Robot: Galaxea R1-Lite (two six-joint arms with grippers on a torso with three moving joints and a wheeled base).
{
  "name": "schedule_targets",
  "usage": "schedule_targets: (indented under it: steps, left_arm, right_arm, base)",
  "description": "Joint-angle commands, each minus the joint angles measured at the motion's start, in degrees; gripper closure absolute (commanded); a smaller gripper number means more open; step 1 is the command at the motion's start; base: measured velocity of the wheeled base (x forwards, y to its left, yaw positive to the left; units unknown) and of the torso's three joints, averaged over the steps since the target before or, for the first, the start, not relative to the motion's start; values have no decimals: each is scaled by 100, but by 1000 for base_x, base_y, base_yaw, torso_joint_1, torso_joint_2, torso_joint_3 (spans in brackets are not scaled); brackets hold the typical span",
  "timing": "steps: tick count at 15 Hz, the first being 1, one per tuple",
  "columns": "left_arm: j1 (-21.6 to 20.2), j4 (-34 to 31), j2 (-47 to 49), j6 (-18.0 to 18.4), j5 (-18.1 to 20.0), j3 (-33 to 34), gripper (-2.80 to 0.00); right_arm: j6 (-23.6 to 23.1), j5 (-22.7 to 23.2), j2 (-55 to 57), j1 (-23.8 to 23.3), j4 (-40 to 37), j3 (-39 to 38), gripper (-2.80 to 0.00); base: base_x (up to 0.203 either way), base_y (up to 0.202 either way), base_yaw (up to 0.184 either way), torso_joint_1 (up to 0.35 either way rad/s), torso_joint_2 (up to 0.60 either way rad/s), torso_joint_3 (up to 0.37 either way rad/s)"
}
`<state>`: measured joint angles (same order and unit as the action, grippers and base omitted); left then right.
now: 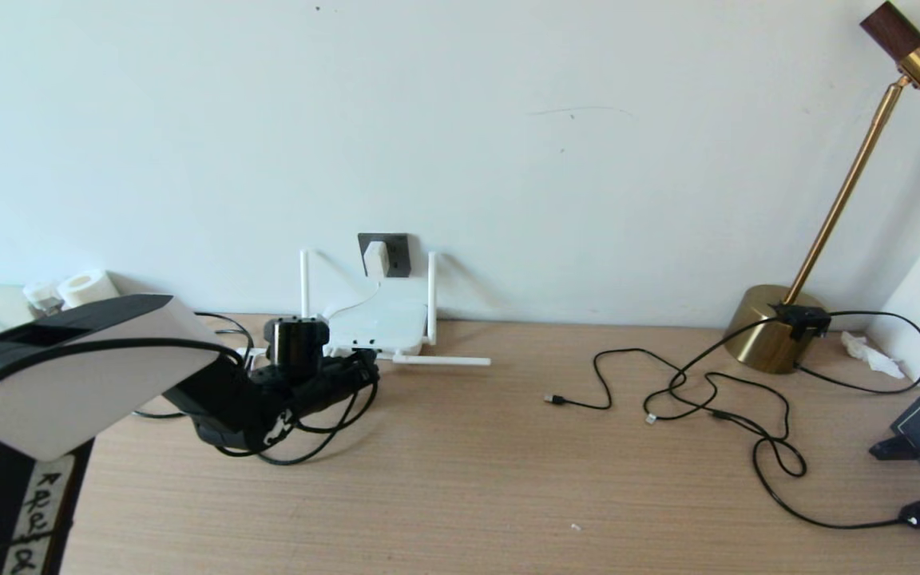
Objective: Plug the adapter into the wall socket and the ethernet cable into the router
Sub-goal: Plug cable into router interface
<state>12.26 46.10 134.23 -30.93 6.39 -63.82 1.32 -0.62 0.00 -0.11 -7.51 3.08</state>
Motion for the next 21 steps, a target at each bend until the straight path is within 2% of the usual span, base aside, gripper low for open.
schedule_targets:
  steps: [1, 21]
  left_arm:
    - [-5, 30, -37, -19, 3, 1, 0]
    - [13, 39, -29, -19, -6, 107, 0]
  right_arm:
    - [0, 1, 9, 2, -5, -1, -280]
    - [0, 1, 9, 2, -5, -1, -280]
  base:
    - [0, 0, 0, 0, 0, 0]
    - [0, 0, 0, 0, 0, 0]
